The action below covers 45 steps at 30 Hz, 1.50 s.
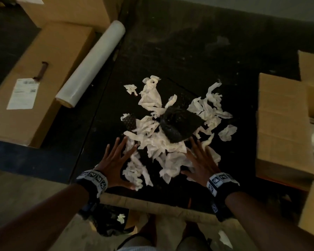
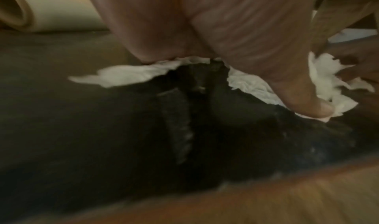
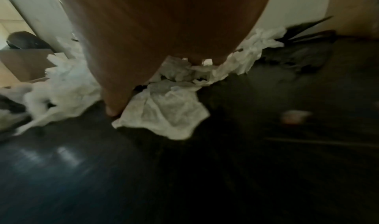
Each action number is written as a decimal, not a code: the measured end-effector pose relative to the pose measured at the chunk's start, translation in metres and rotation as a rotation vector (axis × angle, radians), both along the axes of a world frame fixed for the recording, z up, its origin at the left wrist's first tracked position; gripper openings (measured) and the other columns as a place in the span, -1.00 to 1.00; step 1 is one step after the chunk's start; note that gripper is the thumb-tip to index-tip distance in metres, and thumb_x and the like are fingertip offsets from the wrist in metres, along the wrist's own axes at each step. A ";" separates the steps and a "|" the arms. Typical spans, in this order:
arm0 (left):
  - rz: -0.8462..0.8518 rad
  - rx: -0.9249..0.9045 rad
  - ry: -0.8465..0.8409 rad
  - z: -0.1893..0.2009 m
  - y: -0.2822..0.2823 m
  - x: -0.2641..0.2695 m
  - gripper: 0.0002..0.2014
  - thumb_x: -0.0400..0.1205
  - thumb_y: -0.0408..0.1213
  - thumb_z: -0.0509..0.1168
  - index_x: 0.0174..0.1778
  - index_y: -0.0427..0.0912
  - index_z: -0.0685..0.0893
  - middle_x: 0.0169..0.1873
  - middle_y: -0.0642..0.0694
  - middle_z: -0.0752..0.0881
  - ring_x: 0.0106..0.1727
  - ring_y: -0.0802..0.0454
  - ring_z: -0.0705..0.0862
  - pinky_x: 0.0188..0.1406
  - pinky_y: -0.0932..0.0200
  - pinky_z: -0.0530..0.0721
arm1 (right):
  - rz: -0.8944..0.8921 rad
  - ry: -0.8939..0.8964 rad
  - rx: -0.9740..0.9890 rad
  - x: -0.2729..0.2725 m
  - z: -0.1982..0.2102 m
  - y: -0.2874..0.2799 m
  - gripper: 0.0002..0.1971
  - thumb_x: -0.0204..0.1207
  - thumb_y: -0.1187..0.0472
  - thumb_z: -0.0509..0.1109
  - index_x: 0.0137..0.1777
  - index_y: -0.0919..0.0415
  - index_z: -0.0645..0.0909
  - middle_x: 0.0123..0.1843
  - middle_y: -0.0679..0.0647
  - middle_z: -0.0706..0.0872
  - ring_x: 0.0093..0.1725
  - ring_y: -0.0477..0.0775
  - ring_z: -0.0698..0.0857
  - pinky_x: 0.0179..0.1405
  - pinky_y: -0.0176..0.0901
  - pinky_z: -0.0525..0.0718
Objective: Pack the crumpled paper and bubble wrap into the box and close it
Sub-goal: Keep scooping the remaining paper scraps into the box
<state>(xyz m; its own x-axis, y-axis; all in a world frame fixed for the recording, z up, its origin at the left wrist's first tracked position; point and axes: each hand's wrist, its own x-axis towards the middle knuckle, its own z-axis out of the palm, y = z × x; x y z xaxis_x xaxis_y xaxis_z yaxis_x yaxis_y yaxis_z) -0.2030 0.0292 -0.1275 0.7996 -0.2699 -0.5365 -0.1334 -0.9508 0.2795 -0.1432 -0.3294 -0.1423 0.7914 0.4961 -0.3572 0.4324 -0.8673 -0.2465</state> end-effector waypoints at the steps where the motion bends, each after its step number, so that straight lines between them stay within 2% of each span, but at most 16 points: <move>1: 0.020 -0.007 -0.009 -0.003 -0.008 0.006 0.42 0.13 0.74 0.28 0.67 0.30 -0.49 0.66 -0.09 -0.60 0.66 -0.22 -0.60 0.66 -0.41 -0.40 | 0.019 0.005 0.033 0.003 0.000 0.009 0.00 0.47 -0.30 0.39 0.73 -0.20 -0.18 0.76 0.09 -0.42 0.74 0.28 -0.26 0.58 0.52 0.13; 5: 0.082 -0.053 -0.058 -0.004 -0.032 0.030 0.35 0.25 0.68 0.28 0.78 0.09 -0.22 0.74 -0.10 -0.42 0.72 -0.12 -0.47 0.75 -0.32 -0.19 | 0.032 0.012 0.169 0.013 0.011 0.033 -0.13 0.39 -0.08 0.50 0.65 -0.20 0.13 0.78 0.13 -0.24 0.75 0.23 -0.15 0.60 0.41 0.22; 7: 0.160 -0.117 -0.123 0.006 -0.037 0.038 0.31 0.22 0.63 0.38 0.76 0.02 0.01 0.77 -0.09 -0.13 0.78 -0.14 -0.18 0.75 -0.29 0.05 | -0.019 -0.020 0.264 0.016 0.026 0.034 -0.20 0.27 -0.03 0.51 0.55 -0.19 0.32 0.77 0.13 -0.05 0.72 0.25 0.07 0.55 0.34 0.37; 9: 0.245 -0.165 -0.209 0.019 -0.034 0.039 0.21 0.17 0.57 0.47 0.64 -0.03 0.25 0.68 -0.11 0.15 0.67 -0.19 0.23 0.62 -0.18 0.39 | -0.104 -0.086 0.359 0.021 0.042 0.029 -0.25 0.17 -0.04 0.49 0.44 -0.10 0.44 0.72 0.07 0.08 0.62 0.23 0.29 0.40 0.27 0.56; 10: 0.261 -0.171 -0.267 0.024 -0.029 0.038 0.17 0.16 0.58 0.47 0.56 -0.07 0.34 0.61 -0.12 0.24 0.58 -0.18 0.35 0.53 -0.15 0.52 | -0.149 -0.124 0.406 0.024 0.049 0.025 -0.24 0.16 -0.08 0.50 0.44 -0.03 0.45 0.70 0.06 0.11 0.58 0.21 0.34 0.33 0.25 0.62; 12: 0.280 -0.174 -0.388 0.032 -0.015 0.035 0.13 0.14 0.64 0.42 0.44 -0.13 0.43 0.50 -0.12 0.34 0.48 -0.17 0.44 0.39 -0.20 0.66 | -0.240 -0.199 0.475 0.034 0.059 0.017 -0.17 0.16 -0.17 0.52 0.48 0.02 0.41 0.67 0.06 0.15 0.56 0.18 0.37 0.26 0.23 0.67; 14: 0.287 -0.171 -0.423 0.036 -0.004 0.038 0.20 0.11 0.66 0.40 0.53 -0.09 0.37 0.55 -0.13 0.30 0.60 -0.22 0.33 0.45 -0.32 0.59 | -0.330 -0.215 0.474 0.048 0.068 0.014 0.02 0.14 -0.33 0.56 0.61 -0.06 0.26 0.70 0.05 0.08 0.61 0.19 0.30 0.27 0.28 0.68; 15: 0.270 -0.156 -0.393 0.038 -0.002 0.043 0.30 0.08 0.68 0.39 0.65 -0.01 0.26 0.64 -0.14 0.20 0.70 -0.26 0.18 0.54 -0.45 0.44 | -0.362 -0.188 0.436 0.058 0.073 0.016 0.16 0.09 -0.43 0.56 0.68 -0.16 0.12 0.73 0.04 -0.02 0.67 0.22 0.20 0.33 0.35 0.63; 17: 0.223 -0.104 -0.278 0.043 -0.006 0.058 0.48 -0.02 0.71 0.39 0.77 0.24 -0.15 0.77 -0.09 -0.15 0.77 -0.29 -0.24 0.57 -0.63 -0.01 | -0.374 -0.088 0.283 0.080 0.079 0.026 0.39 -0.06 -0.61 0.52 0.69 -0.37 -0.24 0.76 0.00 -0.33 0.73 0.31 -0.10 0.48 0.57 0.37; 19: 0.194 -0.053 -0.177 0.042 -0.018 0.079 0.56 -0.10 0.72 0.40 0.68 0.39 -0.42 0.72 -0.02 -0.48 0.69 -0.28 -0.52 0.49 -0.64 -0.22 | -0.359 0.019 0.139 0.103 0.079 0.044 0.50 -0.22 -0.69 0.48 0.59 -0.48 -0.48 0.70 0.01 -0.56 0.70 0.37 -0.34 0.50 0.73 0.08; 21: 0.201 -0.031 -0.092 0.040 -0.031 0.101 0.59 -0.15 0.71 0.43 0.59 0.46 -0.54 0.64 0.01 -0.63 0.62 -0.31 -0.64 0.45 -0.71 -0.30 | -0.341 0.114 0.083 0.122 0.075 0.068 0.54 -0.30 -0.70 0.48 0.52 -0.53 -0.57 0.64 0.02 -0.67 0.66 0.43 -0.45 0.45 0.82 -0.04; 25: 0.205 0.030 0.025 0.026 -0.041 0.139 0.62 -0.16 0.63 0.51 0.53 0.48 -0.62 0.58 -0.02 -0.72 0.56 -0.37 -0.68 0.43 -0.80 -0.28 | -0.287 0.209 -0.018 0.146 0.058 0.111 0.55 -0.36 -0.72 0.47 0.47 -0.56 -0.61 0.63 0.07 -0.69 0.61 0.55 -0.47 0.35 0.90 -0.13; 30: 0.095 0.054 0.039 0.001 -0.039 0.145 0.60 -0.02 0.57 0.54 0.61 0.35 -0.58 0.61 -0.05 -0.68 0.61 -0.27 -0.63 0.53 -0.71 -0.28 | -0.169 0.245 -0.081 0.140 0.023 0.136 0.52 -0.30 -0.71 0.47 0.50 -0.55 -0.57 0.65 0.07 -0.66 0.60 0.60 -0.48 0.36 0.88 -0.18; 35: 0.121 -0.011 -0.051 -0.014 -0.038 0.133 0.48 0.14 0.59 0.46 0.68 0.27 -0.48 0.67 -0.03 -0.58 0.67 -0.21 -0.56 0.61 -0.50 -0.33 | -0.101 0.161 -0.086 0.134 0.006 0.130 0.31 -0.02 -0.69 0.41 0.63 -0.49 -0.33 0.75 0.04 -0.43 0.66 0.54 -0.37 0.47 0.78 -0.14; 41: 0.194 -0.111 -0.187 -0.024 -0.043 0.132 0.28 0.30 0.56 0.40 0.77 0.25 -0.23 0.75 -0.01 -0.38 0.69 -0.04 -0.45 0.68 -0.33 -0.30 | -0.088 0.041 0.018 0.126 -0.003 0.132 0.00 0.34 -0.35 0.53 0.70 -0.36 0.04 0.80 -0.01 -0.05 0.73 0.39 -0.08 0.63 0.51 0.02; 45: 0.258 -0.157 -0.233 -0.024 -0.044 0.129 0.00 0.50 0.46 0.30 0.77 0.29 -0.04 0.79 0.02 -0.22 0.74 -0.01 -0.29 0.74 -0.36 -0.07 | -0.101 -0.032 0.103 0.127 -0.007 0.128 -0.15 0.37 -0.15 0.60 0.65 -0.26 0.29 0.75 0.04 0.21 0.71 0.34 0.15 0.65 0.32 0.19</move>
